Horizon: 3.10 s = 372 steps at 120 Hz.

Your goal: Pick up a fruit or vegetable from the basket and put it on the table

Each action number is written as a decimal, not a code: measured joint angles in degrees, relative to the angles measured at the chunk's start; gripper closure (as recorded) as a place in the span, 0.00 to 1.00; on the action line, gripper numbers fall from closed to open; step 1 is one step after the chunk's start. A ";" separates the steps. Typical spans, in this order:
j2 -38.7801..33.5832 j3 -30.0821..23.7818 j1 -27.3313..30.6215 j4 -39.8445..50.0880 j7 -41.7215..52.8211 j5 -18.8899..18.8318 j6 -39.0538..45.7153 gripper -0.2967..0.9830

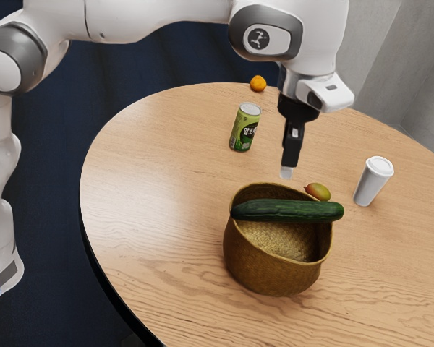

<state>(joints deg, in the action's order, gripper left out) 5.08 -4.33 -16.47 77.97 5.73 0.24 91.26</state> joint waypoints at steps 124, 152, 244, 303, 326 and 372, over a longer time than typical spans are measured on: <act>8.30 -6.63 7.05 -1.46 -4.08 4.27 0.58 0.23; 9.78 -6.81 7.86 -1.34 -4.11 5.11 0.59 0.23; 14.44 -5.89 8.56 -0.77 -4.44 6.07 2.95 0.45; 3.53 -5.92 10.12 -0.46 -8.51 -1.39 -5.12 0.57; 3.35 -2.94 15.17 -0.40 -9.63 -1.44 -8.50 0.57; 7.43 0.82 21.30 0.79 -7.90 1.72 -10.30 0.56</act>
<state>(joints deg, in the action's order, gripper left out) 12.51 -3.51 4.83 78.76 -2.17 1.96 80.96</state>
